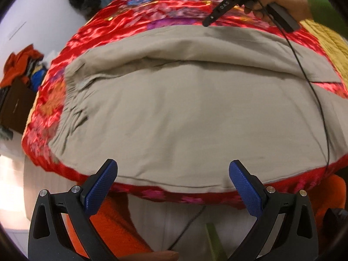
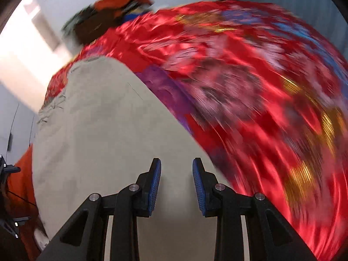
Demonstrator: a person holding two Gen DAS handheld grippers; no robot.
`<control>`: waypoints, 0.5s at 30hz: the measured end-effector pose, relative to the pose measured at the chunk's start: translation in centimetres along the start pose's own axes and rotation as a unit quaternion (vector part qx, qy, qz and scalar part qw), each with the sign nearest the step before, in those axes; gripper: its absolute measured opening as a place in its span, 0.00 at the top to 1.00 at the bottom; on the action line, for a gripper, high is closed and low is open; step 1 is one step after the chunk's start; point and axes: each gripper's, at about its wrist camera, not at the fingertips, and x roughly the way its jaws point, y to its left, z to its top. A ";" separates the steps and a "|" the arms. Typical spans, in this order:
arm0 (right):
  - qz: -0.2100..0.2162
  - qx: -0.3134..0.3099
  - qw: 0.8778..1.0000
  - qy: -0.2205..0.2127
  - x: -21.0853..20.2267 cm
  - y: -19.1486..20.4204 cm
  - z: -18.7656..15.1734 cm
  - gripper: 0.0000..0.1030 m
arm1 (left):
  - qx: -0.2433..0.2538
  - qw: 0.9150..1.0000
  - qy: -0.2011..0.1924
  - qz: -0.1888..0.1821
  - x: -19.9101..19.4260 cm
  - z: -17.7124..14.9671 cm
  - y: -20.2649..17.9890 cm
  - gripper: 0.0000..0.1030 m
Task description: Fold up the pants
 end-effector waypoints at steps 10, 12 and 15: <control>0.021 -0.062 0.989 0.131 2.7 0.6 0.8 0.90 | -0.029 0.999 0.019 -0.001 1.9 -0.6 2.1 0.01; -0.025 -0.101 0.986 0.130 1.7 1.5 1.0 0.93 | -0.029 0.999 0.020 -0.005 2.1 -0.7 2.2 0.01; -0.163 -0.195 0.960 0.118 0.4 3.9 2.5 0.99 | -0.025 0.999 0.020 -0.011 2.3 -0.6 1.8 0.01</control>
